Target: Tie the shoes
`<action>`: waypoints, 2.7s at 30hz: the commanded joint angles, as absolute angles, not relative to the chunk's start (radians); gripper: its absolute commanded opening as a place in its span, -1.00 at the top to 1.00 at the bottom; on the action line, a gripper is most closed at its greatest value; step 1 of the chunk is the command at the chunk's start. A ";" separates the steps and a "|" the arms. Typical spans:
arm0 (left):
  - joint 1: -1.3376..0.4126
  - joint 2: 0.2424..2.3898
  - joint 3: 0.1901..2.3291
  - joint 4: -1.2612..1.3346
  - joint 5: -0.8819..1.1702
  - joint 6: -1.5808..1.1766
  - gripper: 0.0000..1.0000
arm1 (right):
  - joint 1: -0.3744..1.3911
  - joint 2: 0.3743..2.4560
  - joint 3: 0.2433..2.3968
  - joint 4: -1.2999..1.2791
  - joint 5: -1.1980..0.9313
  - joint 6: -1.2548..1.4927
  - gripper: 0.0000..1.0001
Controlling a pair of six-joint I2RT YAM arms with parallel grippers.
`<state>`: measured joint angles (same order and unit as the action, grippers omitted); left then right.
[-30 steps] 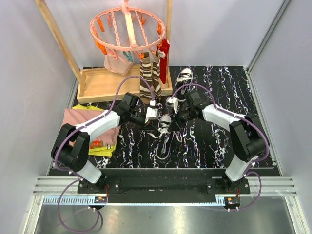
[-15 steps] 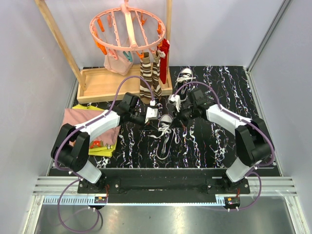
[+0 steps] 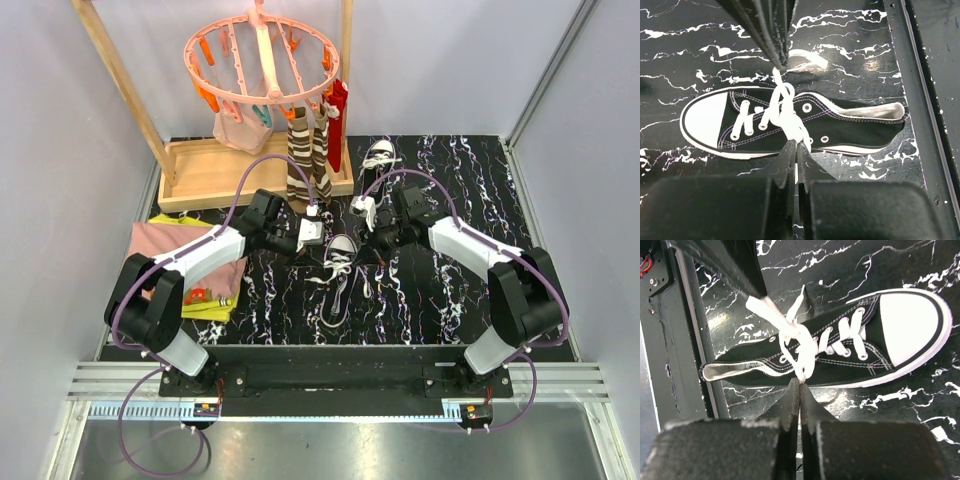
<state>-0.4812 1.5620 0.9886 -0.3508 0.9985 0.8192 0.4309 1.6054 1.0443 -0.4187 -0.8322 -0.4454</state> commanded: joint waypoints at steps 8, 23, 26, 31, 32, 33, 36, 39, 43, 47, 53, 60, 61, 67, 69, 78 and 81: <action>-0.459 1.528 1.019 -0.362 1.014 0.841 1.00 | 0.429 1.637 1.037 -0.443 -0.859 -0.469 1.00; -0.459 1.552 1.037 -0.361 1.046 0.830 1.00 | 0.430 1.736 1.177 -0.525 -0.903 -0.477 -0.34; -0.459 1.554 1.035 -0.362 1.049 0.830 1.00 | 0.431 1.747 1.193 -0.526 -0.919 -0.480 -0.39; -0.457 1.554 1.037 -0.360 1.049 0.831 1.00 | 0.431 1.778 1.226 -0.538 -0.954 -0.485 -0.45; -0.459 1.554 1.037 -0.362 1.051 0.830 1.00 | 0.431 1.781 1.230 -0.548 -0.959 -0.489 -0.47; -0.459 1.555 1.037 -0.362 1.049 0.831 1.00 | 0.431 1.790 1.239 -0.551 -0.963 -0.497 -0.50; -0.459 1.555 1.038 -0.360 1.052 0.831 1.00 | 0.437 1.810 1.261 -0.589 -0.976 -0.531 -0.51; -0.459 1.560 1.039 -0.362 1.054 0.830 1.00 | 0.440 1.836 1.284 -0.623 -0.980 -0.555 -0.51; -0.459 1.565 1.043 -0.361 1.055 0.830 1.00 | 0.443 1.856 1.299 -0.641 -0.985 -0.572 -0.46; -0.459 1.568 1.042 -0.362 1.054 0.831 1.00 | 0.454 1.871 1.307 -0.661 -0.976 -0.600 -0.42; -0.457 1.574 1.046 -0.362 1.054 0.831 1.00 | 0.466 1.874 1.310 -0.660 -0.963 -0.614 -0.18; -0.459 1.574 1.040 -0.362 1.054 0.831 1.00 | 0.466 1.871 1.308 -0.660 -0.951 -0.621 0.23; -0.457 1.574 1.043 -0.361 1.052 0.833 1.00 | 0.466 1.873 1.308 -0.660 -0.951 -0.624 0.28; -0.459 1.565 1.037 -0.364 1.054 0.828 1.00 | 0.466 1.858 1.305 -0.655 -0.943 -0.627 0.78; -0.459 1.563 1.031 -0.365 1.052 0.827 1.00 | 0.468 1.855 1.305 -0.652 -0.936 -0.627 0.90; -0.457 1.510 0.953 -0.362 1.063 0.704 1.00 | 0.488 1.752 1.220 -0.505 -0.844 -0.582 1.00; -0.457 1.477 0.899 -0.316 1.054 0.625 1.00 | 0.502 1.706 1.165 -0.414 -0.801 -0.557 1.00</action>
